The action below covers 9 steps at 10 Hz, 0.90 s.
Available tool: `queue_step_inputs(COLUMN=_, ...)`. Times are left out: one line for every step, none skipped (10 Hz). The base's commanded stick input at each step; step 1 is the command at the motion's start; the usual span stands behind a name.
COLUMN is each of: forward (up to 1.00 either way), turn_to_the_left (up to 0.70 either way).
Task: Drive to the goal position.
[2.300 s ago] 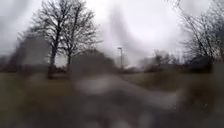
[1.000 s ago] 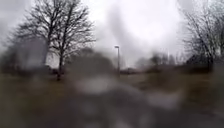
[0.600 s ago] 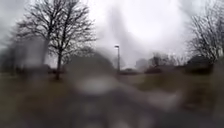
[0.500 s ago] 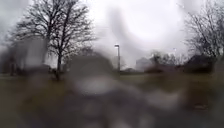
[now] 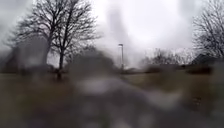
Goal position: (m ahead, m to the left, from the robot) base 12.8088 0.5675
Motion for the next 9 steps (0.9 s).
queue_step_inputs(forward=0.85, turn_to_the_left=0.00)
queue_step_inputs(forward=0.85, turn_to_the_left=0.00)
queue_step_inputs(forward=0.85, turn_to_the_left=0.00)
queue_step_inputs(forward=0.85, turn_to_the_left=0.00)
queue_step_inputs(forward=0.85, turn_to_the_left=0.03)
queue_step_inputs(forward=0.85, turn_to_the_left=0.18)
queue_step_inputs(forward=0.85, turn_to_the_left=0.33)
queue_step_inputs(forward=0.85, turn_to_the_left=0.34)
queue_step_inputs(forward=0.85, turn_to_the_left=0.34)
